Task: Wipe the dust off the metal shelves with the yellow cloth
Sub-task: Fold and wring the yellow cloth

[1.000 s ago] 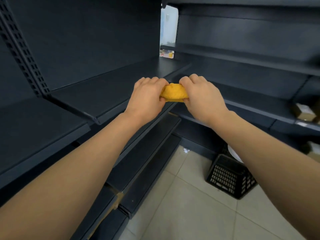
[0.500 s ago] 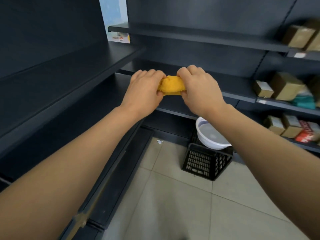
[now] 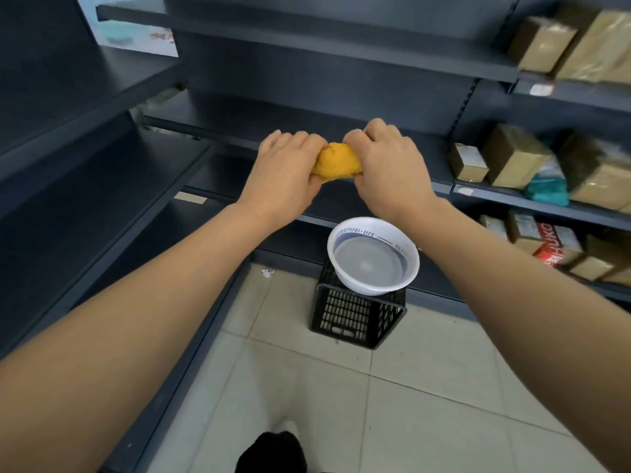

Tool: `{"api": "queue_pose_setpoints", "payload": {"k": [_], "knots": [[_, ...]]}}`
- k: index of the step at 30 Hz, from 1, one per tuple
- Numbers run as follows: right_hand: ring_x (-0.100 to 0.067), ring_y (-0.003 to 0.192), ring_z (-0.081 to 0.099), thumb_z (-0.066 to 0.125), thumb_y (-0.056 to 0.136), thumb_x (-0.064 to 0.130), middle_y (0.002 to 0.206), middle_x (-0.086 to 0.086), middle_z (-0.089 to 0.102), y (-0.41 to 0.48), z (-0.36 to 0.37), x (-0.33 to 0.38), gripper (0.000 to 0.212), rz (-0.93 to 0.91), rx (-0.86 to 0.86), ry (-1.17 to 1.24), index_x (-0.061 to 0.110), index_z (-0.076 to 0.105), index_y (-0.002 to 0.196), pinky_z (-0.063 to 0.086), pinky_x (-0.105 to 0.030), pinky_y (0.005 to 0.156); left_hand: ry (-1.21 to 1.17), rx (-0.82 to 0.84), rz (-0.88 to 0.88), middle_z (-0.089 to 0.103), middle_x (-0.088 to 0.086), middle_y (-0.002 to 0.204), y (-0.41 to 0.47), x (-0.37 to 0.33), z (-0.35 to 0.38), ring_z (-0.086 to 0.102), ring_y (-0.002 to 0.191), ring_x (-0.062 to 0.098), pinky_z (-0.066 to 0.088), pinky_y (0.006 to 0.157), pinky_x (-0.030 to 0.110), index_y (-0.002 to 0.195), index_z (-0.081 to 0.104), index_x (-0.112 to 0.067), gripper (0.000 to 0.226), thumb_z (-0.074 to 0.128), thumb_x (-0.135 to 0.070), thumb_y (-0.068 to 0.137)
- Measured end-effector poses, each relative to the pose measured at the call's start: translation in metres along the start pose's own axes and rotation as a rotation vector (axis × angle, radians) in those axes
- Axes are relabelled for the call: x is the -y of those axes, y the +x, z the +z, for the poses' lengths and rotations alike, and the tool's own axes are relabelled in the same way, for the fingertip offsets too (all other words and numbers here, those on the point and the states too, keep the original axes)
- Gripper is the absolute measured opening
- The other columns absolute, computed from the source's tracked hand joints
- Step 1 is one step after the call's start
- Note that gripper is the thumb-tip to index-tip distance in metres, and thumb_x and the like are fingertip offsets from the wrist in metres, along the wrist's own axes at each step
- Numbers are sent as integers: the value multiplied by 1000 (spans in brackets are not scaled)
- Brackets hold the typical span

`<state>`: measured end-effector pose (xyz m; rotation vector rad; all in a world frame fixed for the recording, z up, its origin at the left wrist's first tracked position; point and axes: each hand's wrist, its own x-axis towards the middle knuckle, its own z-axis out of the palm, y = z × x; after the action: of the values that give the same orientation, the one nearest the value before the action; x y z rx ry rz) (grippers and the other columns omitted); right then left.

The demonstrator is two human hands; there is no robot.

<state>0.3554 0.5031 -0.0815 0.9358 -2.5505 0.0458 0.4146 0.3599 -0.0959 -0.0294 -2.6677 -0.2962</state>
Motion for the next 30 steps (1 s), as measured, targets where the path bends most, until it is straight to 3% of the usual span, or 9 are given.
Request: {"api": "queue_pose_setpoints", "payload": {"k": [11,18,30], "knots": [[-36,101,53,54,87,10,112,-15,57,43,34,-78,34,88,-17,-84,8,46,121,36,-41,79,-47,-48,146,57,7,114,94,-12,57,50,110,27,19,112,38,122,52,-12,37,56,-13,85],[-36,100,53,52,87,6,112,-16,58,49,91,-134,36,181,92,-46,7,46,123,36,-40,78,-104,135,180,52,2,125,127,-23,121,44,119,23,10,115,39,129,46,-19,44,56,-22,87],[-36,102,54,52,80,-3,113,-16,58,53,250,-190,44,140,316,47,5,46,122,39,-40,82,-108,136,11,58,10,123,141,-15,253,49,118,27,12,116,35,127,53,-8,38,51,-11,88]]}}
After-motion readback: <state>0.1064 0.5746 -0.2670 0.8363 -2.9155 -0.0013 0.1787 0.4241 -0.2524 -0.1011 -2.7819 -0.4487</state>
